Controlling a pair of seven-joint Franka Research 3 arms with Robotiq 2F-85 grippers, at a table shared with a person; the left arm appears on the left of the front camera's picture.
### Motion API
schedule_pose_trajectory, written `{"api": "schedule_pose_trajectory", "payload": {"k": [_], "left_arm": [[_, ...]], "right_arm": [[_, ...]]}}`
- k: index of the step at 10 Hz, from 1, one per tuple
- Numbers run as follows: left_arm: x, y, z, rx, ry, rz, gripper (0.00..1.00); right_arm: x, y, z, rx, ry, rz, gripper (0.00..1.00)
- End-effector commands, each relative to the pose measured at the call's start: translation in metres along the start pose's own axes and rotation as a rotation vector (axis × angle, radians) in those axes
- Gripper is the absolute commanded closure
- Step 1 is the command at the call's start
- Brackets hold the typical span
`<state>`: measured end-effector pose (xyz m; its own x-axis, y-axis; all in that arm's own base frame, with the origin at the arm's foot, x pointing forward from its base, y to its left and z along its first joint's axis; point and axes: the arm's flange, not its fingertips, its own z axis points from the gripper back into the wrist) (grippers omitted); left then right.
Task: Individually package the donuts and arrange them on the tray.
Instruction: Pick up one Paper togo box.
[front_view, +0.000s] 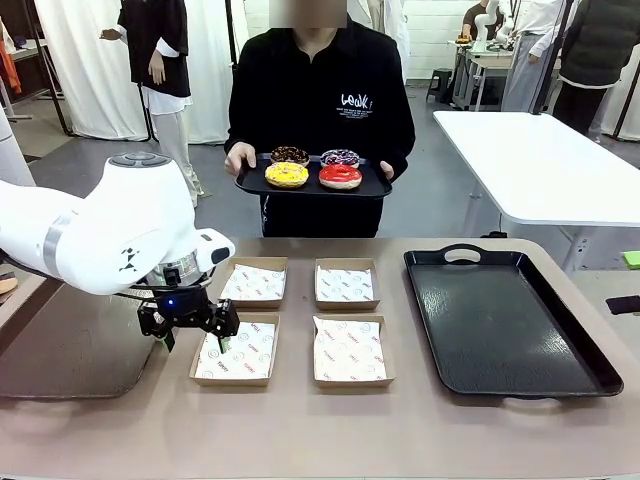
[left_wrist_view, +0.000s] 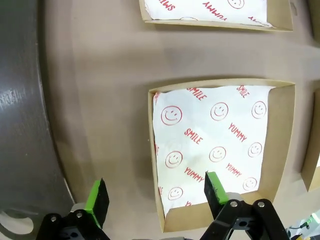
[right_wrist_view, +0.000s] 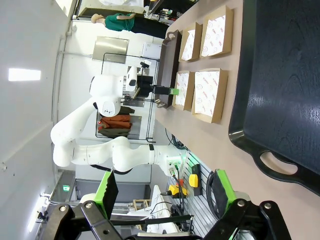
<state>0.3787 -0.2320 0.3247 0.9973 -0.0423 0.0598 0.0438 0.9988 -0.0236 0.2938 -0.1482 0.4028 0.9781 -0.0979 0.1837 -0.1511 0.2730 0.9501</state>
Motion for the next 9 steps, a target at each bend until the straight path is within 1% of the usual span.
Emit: {"api": "schedule_pose_trajectory", "payload": {"k": [1,2,3,5,6,8,9], "left_arm": [[0.0057,-0.0052,-0.0064,-0.002,-0.041,0.032,0.55],[0.0064,-0.0053,-0.0051,0.002,-0.043,0.032,0.56],[0.0096,-0.0047,-0.0039,0.007,-0.037,0.025,1.0],[0.0104,-0.0052,-0.0053,0.012,-0.028,0.029,1.0],[0.0089,-0.0049,-0.0048,0.012,-0.03,0.03,0.82],[0.0128,-0.0052,-0.0057,0.009,-0.019,0.028,1.0],[0.0131,-0.005,-0.0071,0.008,-0.013,0.032,1.0]], "right_arm": [[0.0007,-0.0004,-0.001,0.01,-0.003,0.005,0.0],[0.0007,-0.0004,-0.001,0.01,-0.003,0.005,0.0],[0.0007,-0.0004,-0.001,0.01,-0.003,0.005,0.0],[0.0007,-0.0004,-0.001,0.01,-0.003,0.005,0.0],[0.0007,-0.0004,-0.001,0.01,-0.003,0.005,0.0],[0.0007,-0.0004,-0.001,0.01,-0.003,0.005,0.0],[0.0007,-0.0004,-0.001,0.01,-0.003,0.005,0.0]]}}
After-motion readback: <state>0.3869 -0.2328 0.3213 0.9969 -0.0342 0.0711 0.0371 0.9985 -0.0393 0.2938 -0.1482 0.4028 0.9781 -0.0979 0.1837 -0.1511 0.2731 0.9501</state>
